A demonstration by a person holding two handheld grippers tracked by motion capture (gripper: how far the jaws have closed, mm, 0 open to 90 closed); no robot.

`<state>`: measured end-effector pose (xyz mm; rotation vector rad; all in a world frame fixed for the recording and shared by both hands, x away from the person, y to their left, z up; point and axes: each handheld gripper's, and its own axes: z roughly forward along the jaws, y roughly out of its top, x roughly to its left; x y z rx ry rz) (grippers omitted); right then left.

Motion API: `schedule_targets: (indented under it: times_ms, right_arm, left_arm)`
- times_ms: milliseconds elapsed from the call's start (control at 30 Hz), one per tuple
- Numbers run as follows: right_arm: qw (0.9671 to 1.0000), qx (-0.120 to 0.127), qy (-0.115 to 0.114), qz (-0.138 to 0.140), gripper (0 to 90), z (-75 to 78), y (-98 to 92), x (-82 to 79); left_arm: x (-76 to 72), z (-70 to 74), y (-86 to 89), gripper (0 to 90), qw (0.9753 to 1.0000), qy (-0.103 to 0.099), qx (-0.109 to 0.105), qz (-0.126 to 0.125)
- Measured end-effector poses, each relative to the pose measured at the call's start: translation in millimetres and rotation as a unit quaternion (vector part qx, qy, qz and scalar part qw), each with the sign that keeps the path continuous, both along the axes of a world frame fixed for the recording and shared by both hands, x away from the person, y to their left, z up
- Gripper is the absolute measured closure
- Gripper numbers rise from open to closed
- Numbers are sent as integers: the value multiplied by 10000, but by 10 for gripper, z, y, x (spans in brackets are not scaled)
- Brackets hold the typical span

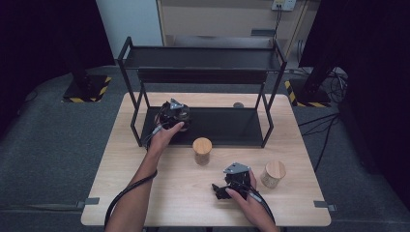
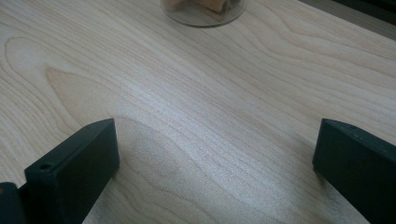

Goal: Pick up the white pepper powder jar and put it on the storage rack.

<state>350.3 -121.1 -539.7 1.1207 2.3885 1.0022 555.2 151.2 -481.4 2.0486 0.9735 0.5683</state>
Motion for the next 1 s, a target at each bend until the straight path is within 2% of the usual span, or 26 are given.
schedule_targets:
  times_ms: [1000]
  right_arm:
    - [10000, 0, -3, 0, 4, 0, 0, 0]
  left_arm:
    - [74, -144, -15, 298, 9997, 153, -150, 143]
